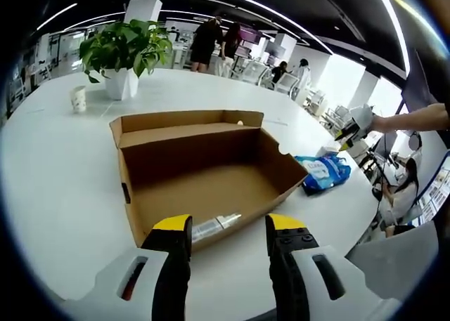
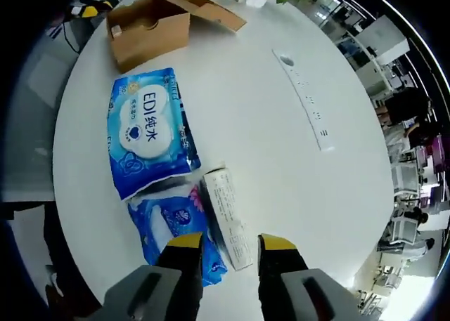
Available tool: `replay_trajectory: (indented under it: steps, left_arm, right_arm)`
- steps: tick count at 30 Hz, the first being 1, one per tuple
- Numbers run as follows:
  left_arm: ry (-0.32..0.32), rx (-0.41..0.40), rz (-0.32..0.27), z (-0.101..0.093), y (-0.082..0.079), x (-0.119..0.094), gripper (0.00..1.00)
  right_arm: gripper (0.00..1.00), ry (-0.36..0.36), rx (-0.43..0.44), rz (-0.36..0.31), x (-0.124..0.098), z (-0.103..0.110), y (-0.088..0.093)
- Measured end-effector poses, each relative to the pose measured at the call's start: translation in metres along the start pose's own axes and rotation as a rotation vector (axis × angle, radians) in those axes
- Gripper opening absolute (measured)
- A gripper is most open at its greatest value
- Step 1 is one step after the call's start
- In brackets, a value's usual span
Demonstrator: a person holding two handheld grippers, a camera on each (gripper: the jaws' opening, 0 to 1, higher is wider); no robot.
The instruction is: Operate the shoe box by opening the lid, removing the specified soft item, and placing it in the target area until the item is outside and the box remains undamaged.
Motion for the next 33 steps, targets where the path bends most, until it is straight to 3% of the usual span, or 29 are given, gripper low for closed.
replay_trajectory:
  steps: [8, 17, 22, 27, 33]
  left_arm:
    - [0.013, -0.006, -0.015, -0.001, -0.001, 0.000, 0.42]
    - [0.039, -0.005, -0.027, -0.008, -0.003, 0.000, 0.42]
    - [0.053, -0.004, -0.032, -0.011, -0.004, 0.000, 0.42]
    - [0.064, -0.008, -0.039, -0.012, -0.005, 0.000, 0.42]
    - [0.076, -0.010, -0.044, -0.015, -0.005, 0.000, 0.42]
  right_arm:
    - [0.28, -0.024, 0.203, -0.093, -0.013, 0.018, 0.002]
    - [0.29, -0.025, 0.276, -0.137, -0.021, 0.038, 0.004]
    - [0.29, -0.021, 0.299, -0.146, -0.026, 0.043, 0.004]
    - [0.29, -0.018, 0.383, -0.185, -0.030, 0.045, 0.002]
    - [0.29, -0.005, 0.404, -0.207, -0.030, 0.053, 0.000]
Point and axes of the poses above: the point that each gripper's makers call its tool centre point, and the gripper's own axes: x roughly forward along the fingers, z roughly to its left, y roughly out of its underside, the point moved 9 cm from there along -x, roughly backward along the fingers, and after that the axes turned 10 degrees about x, right-handed, at the moved point
